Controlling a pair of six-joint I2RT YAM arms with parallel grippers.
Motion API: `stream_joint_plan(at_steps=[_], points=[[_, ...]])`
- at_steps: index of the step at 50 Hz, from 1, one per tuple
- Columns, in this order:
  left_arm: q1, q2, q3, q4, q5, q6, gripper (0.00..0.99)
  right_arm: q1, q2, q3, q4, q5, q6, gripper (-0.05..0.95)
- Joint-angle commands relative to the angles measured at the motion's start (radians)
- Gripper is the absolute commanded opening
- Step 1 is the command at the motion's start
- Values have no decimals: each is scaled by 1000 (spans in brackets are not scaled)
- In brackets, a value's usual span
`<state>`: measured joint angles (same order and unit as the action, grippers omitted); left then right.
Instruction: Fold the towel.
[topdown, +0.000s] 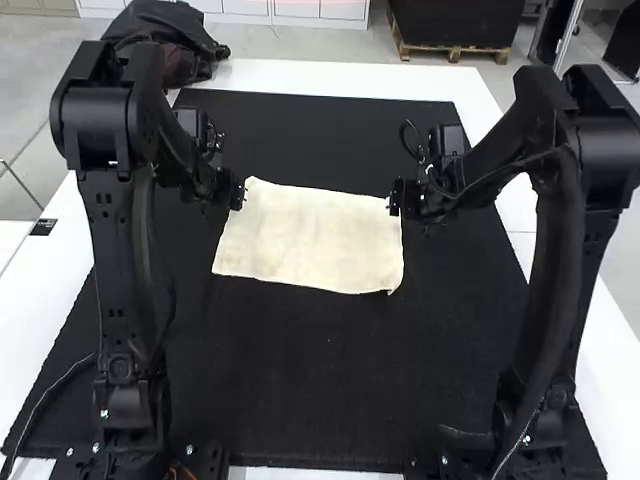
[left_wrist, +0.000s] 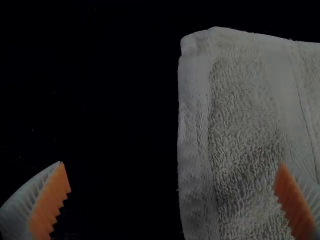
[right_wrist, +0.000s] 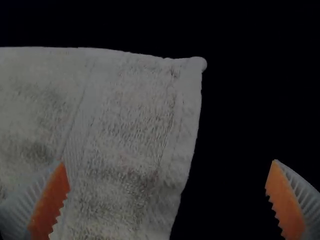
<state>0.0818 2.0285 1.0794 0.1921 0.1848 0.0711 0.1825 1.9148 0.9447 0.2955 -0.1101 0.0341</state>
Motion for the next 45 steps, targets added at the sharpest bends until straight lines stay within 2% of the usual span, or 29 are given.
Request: stream_joint_plan(at_steps=[1,45], points=[[-10,21,42,4,13,10,959,12,16,28,8,-19,7,908],[-25,116,120,29,12,7,957,14,165,138,33,-26,7,908]])
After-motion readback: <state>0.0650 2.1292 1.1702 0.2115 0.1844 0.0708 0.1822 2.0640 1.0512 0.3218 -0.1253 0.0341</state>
